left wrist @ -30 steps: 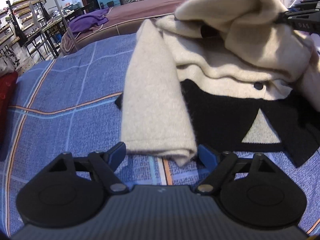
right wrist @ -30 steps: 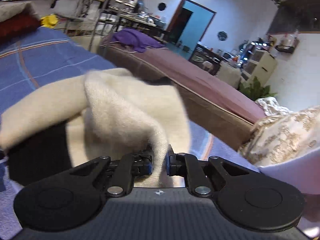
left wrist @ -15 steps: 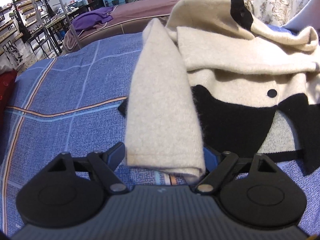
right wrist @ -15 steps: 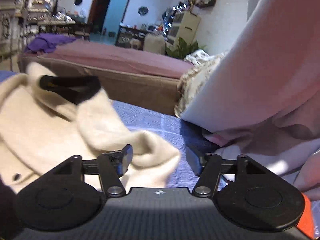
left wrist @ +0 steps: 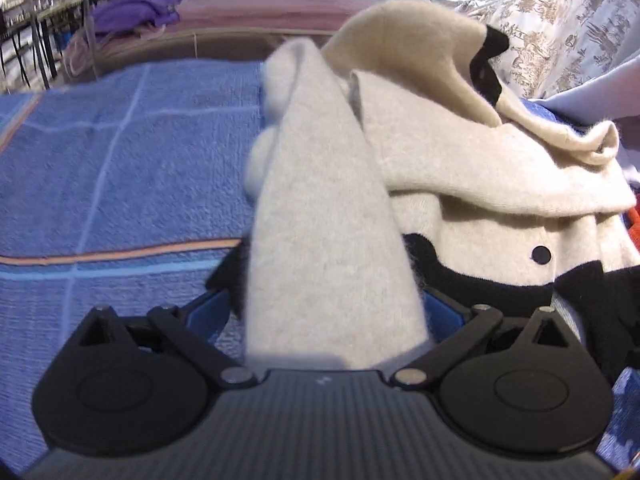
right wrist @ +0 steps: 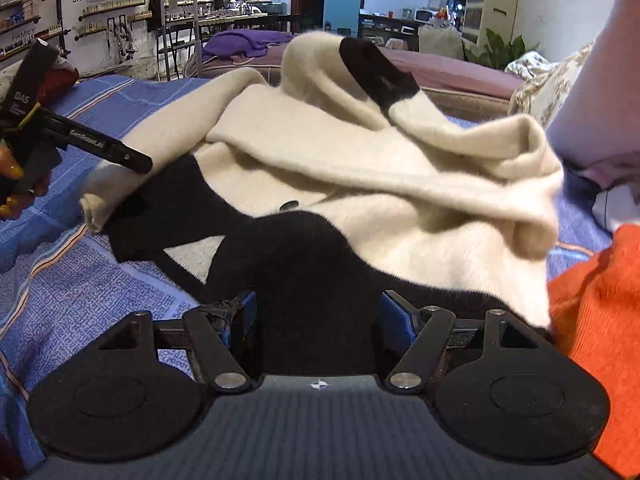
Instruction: Fold small clothes
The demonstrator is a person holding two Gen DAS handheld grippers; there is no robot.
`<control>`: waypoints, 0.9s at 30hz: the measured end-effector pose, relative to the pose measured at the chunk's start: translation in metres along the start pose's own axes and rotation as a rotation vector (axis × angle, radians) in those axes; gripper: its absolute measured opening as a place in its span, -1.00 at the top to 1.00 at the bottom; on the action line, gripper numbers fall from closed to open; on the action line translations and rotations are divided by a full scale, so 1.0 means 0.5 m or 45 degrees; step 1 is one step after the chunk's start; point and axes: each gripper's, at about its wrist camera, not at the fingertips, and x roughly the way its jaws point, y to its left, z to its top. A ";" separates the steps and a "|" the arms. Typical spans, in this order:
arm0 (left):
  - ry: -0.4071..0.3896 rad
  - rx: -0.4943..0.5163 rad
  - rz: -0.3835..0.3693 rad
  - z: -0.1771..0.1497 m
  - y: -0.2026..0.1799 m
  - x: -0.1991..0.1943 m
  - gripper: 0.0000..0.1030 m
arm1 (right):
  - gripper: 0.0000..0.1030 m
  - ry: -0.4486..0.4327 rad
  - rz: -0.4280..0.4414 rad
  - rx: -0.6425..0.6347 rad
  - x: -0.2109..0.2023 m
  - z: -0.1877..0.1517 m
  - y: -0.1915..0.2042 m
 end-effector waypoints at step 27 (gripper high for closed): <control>-0.143 -0.243 -0.112 0.032 -0.024 -0.064 0.52 | -1.00 -0.228 -0.170 -0.844 0.162 -0.003 0.250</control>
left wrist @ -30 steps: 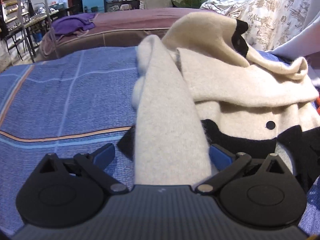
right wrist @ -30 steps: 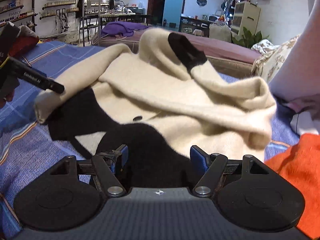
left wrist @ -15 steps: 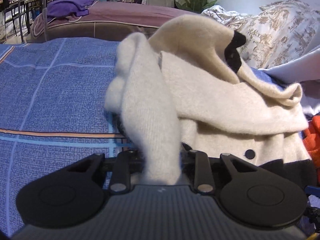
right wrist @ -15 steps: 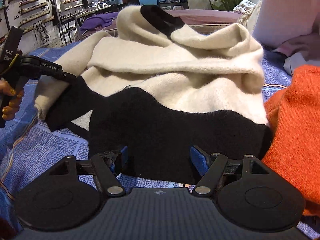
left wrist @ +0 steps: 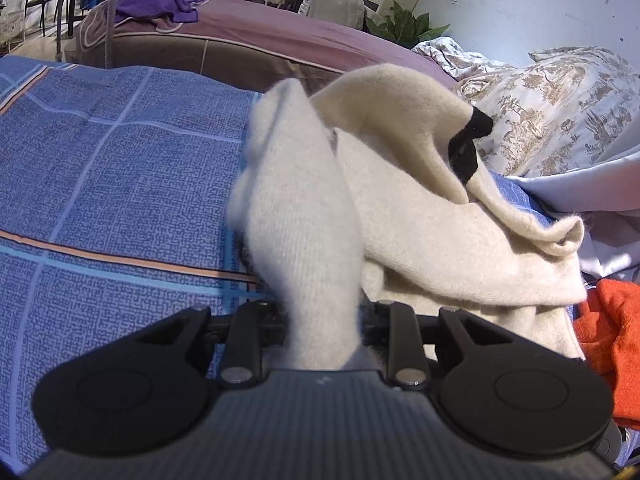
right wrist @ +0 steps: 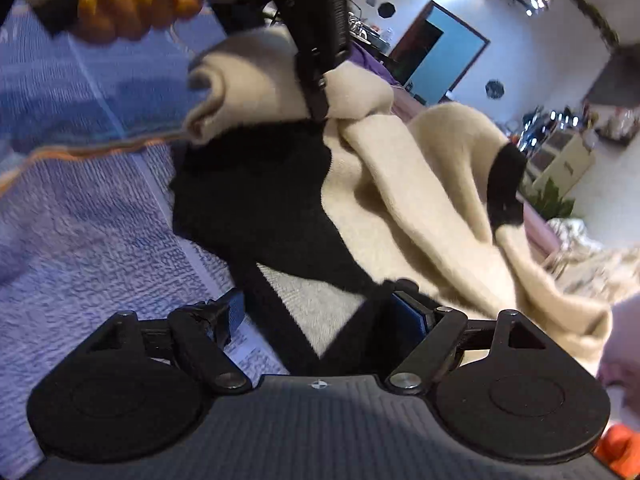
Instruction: Fold small clothes
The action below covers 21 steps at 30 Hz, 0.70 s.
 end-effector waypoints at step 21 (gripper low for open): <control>-0.112 -0.092 0.242 -0.278 0.091 -0.442 0.54 | 0.84 -0.065 0.780 0.392 -0.232 0.100 0.000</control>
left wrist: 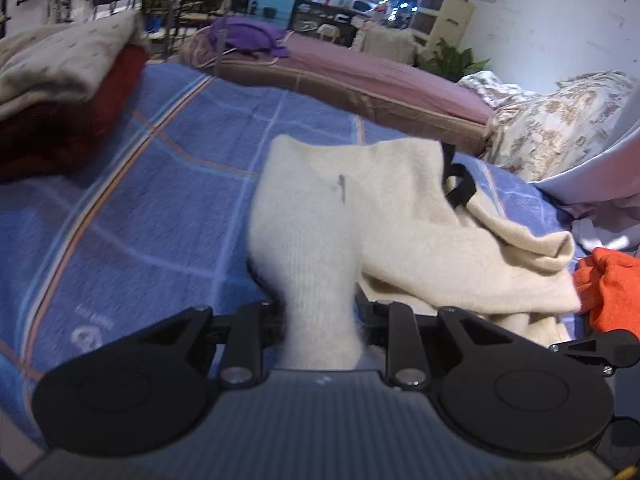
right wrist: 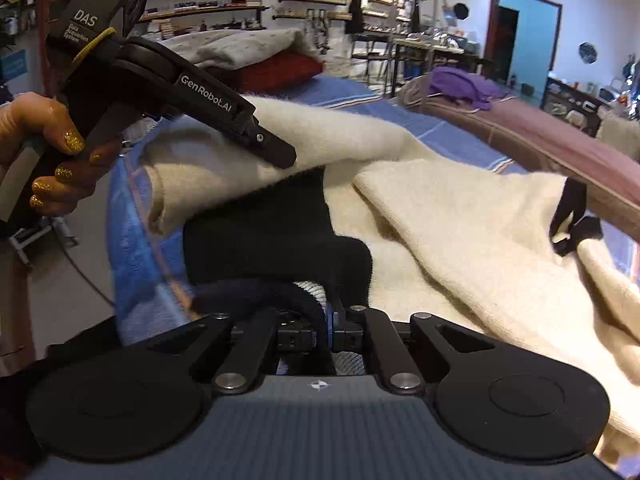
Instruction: Fold small clothes
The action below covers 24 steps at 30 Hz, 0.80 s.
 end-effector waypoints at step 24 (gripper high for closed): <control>-0.023 0.204 0.776 -0.061 0.054 -0.052 -0.84 | -1.00 -0.077 -0.406 0.314 -0.176 -0.057 -0.107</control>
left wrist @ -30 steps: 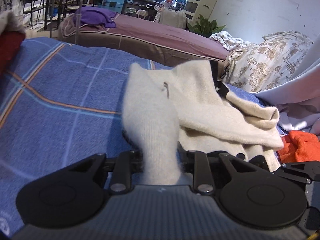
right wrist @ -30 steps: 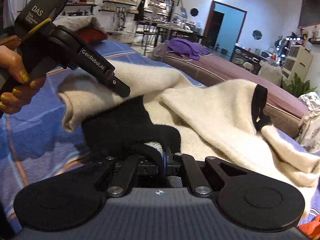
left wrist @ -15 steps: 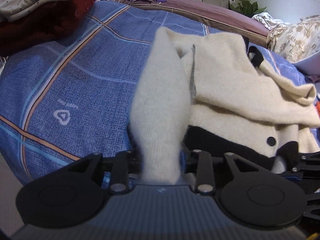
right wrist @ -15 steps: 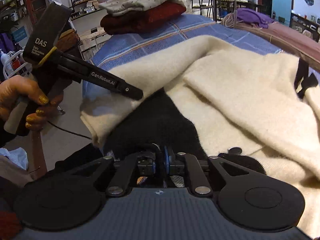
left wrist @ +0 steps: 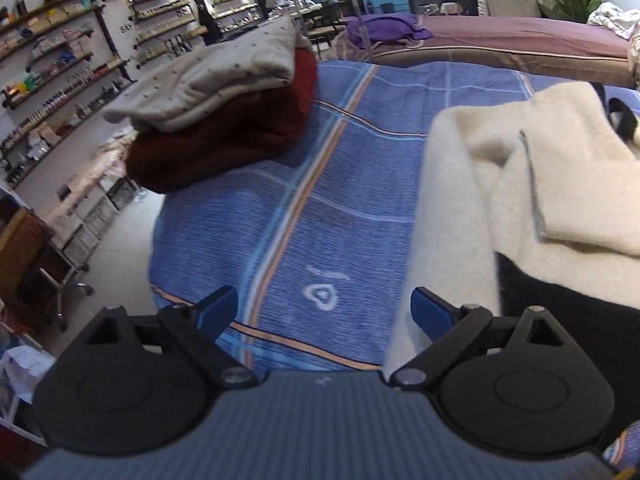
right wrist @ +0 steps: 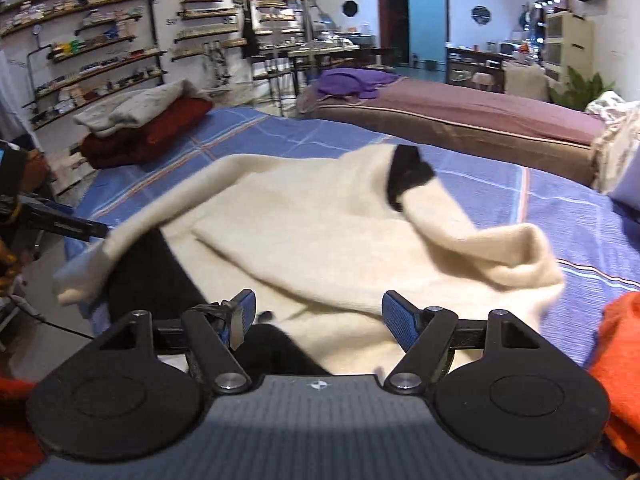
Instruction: Fold small clothes
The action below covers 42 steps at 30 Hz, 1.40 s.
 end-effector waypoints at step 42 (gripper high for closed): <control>0.009 0.416 -0.679 0.014 -0.430 -0.059 -0.84 | -0.22 0.171 -0.487 0.159 0.276 0.161 -0.469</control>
